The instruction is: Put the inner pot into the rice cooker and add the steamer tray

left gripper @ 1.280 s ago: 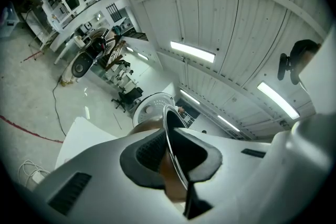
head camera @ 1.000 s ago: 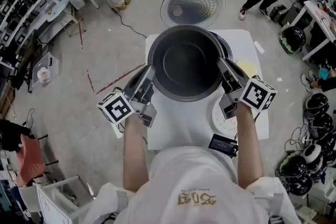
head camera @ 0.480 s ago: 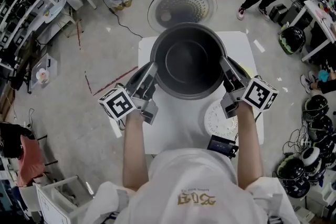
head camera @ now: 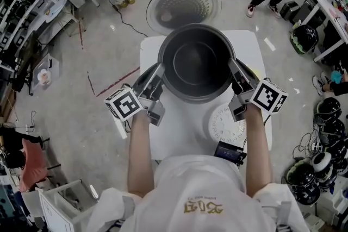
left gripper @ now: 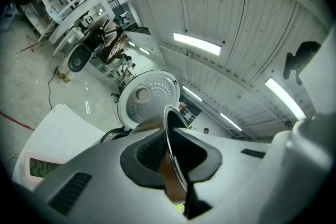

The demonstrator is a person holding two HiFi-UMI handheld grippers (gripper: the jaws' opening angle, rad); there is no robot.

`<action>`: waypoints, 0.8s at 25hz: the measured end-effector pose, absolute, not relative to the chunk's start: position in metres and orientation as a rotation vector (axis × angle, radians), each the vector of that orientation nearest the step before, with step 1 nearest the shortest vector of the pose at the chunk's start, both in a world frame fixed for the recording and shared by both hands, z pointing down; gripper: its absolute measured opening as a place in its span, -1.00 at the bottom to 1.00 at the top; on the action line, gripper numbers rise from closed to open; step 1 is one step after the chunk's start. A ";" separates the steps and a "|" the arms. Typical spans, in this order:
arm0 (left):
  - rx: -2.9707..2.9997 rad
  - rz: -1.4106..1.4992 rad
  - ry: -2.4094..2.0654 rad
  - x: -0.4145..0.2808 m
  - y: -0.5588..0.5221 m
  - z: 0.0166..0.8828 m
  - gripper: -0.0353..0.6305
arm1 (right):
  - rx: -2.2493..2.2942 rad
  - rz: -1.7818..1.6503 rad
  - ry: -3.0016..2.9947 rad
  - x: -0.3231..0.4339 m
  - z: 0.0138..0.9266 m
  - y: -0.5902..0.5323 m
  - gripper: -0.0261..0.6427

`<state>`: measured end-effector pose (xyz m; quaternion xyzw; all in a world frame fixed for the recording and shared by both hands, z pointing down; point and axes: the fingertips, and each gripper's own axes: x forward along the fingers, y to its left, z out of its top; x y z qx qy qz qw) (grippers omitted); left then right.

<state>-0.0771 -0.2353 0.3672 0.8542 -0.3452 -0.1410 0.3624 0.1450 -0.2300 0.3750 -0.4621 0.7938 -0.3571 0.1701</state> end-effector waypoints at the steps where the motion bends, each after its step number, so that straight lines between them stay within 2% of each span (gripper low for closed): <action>1: 2.195 -0.360 -0.890 -0.076 -0.236 0.370 -0.73 | -1.313 -1.018 2.252 0.146 0.377 -0.231 -0.75; 20: 2.114 -0.266 -0.935 -0.076 -0.270 0.415 -0.73 | -1.351 -1.176 2.250 0.147 0.420 -0.265 -0.76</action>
